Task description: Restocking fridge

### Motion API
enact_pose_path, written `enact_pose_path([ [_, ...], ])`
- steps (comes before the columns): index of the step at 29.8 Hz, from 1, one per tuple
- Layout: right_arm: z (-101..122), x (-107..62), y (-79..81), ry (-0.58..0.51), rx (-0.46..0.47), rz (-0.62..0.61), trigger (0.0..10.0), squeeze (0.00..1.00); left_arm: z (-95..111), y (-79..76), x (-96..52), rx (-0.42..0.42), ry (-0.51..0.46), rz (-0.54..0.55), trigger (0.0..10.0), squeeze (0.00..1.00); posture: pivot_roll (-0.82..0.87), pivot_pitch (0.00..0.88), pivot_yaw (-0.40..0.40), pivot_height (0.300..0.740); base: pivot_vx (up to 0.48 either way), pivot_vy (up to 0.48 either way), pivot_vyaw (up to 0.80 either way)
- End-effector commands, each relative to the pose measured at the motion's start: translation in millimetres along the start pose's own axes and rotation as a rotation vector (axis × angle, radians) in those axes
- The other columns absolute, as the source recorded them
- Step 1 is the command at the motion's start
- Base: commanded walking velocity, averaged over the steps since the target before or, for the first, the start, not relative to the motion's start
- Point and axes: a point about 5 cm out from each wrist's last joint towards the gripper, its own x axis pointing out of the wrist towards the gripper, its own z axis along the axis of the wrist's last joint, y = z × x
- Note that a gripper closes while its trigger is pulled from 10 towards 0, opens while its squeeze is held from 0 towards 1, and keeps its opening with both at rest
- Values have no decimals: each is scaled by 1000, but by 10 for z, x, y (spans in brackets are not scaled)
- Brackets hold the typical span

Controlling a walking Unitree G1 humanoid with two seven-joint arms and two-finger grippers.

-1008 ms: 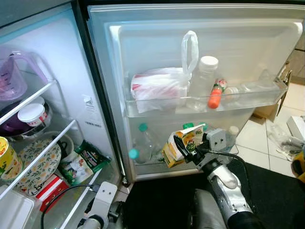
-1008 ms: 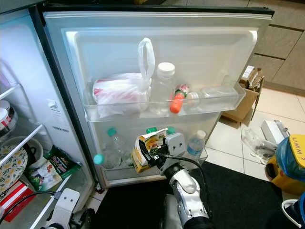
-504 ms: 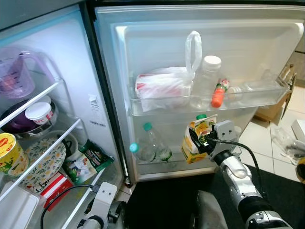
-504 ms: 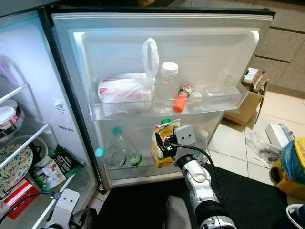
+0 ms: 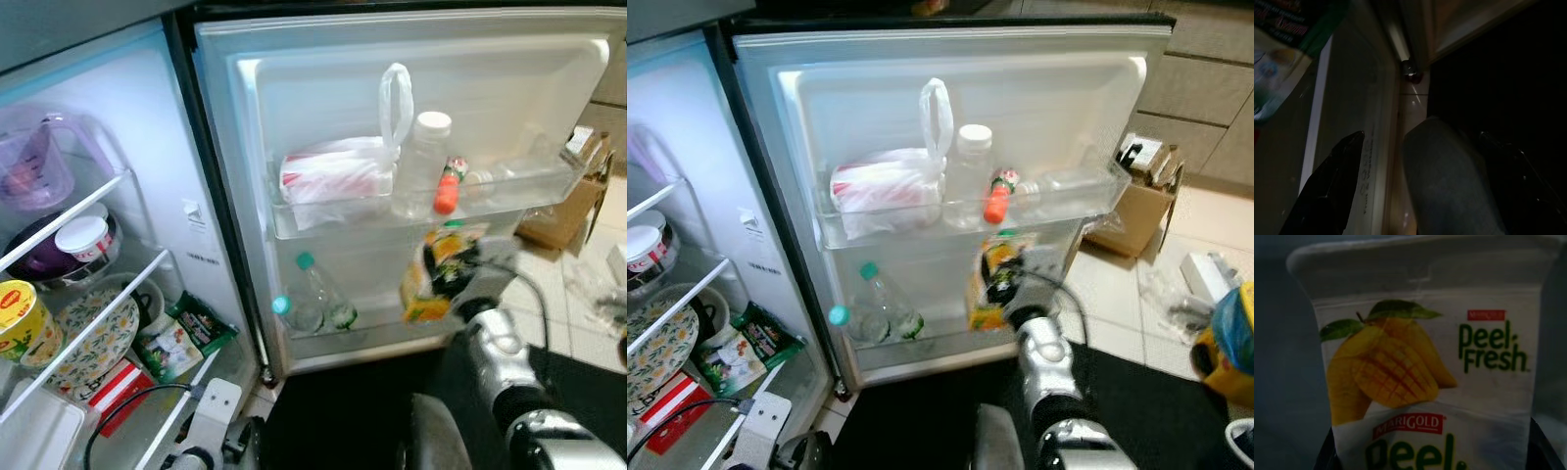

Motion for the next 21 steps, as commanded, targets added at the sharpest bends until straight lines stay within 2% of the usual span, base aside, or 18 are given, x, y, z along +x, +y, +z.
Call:
enact_pose_path([
  [1, 130, 53, 86, -72, -63, 60, 10000, 0, -37, 38, -25, 23, 19, -6, 10000, 0, 23, 33, -5, 510, 0, 0, 0],
  [2, 130, 53, 86, -72, -63, 60, 10000, 0, -37, 38, -25, 23, 19, -6, 10000, 0, 23, 33, -5, 510, 0, 0, 0],
  [4, 64, 15, 234, -81, -112, 128, 10000, 0, -27, 74, -34, 52, 17, -19, 10000, 0, 58, 38, 30, 510, 0, 0, 0],
  [5, 64, 15, 234, -81, -112, 128, 10000, 0, -27, 74, -34, 52, 17, -19, 10000, 0, 58, 38, 30, 510, 0, 0, 0],
  [6, 15, -8, 339, -83, -116, 161, 10000, 0, -24, 113, -48, 69, 16, -24, 10000, 0, 75, 41, 47, 510, 0, 0, 0],
  [7, 15, -8, 339, -83, -116, 161, 10000, 0, -24, 113, -48, 69, 16, -24, 10000, 0, 75, 41, 47, 510, 0, 0, 0],
  [10, -115, -55, 705, -72, -105, 269, 10000, 0, 1, 320, -113, 104, 5, -14, 10000, 0, 108, 53, 77, 510, 0, 0, 0],
  [11, -115, -55, 705, -72, -105, 269, 10000, 0, 1, 320, -113, 104, 5, -14, 10000, 0, 108, 53, 77, 510, 0, 0, 0],
  [13, -170, -78, 805, -53, -103, 303, 10000, 0, 8, 398, -130, 101, 4, 4, 10000, 0, 107, 55, 73, 510, 0, 0, 0],
  [18, -266, -125, 765, -10, -117, 286, 10000, 0, -17, 424, -150, 93, 11, 12, 10000, 0, 106, 62, 64, 510, 0, 0, 0],
  [19, -400, -183, 653, 71, -131, 244, 10000, 0, -63, 381, -162, 85, 22, 5, 10000, 0, 99, 69, 60, 510, 0, 0, 0],
  [21, -457, -208, 606, 111, -138, 230, 10000, 0, -78, 350, -162, 82, 24, 1, 10000, 0, 94, 75, 54, 510, 0, 0, 0],
])
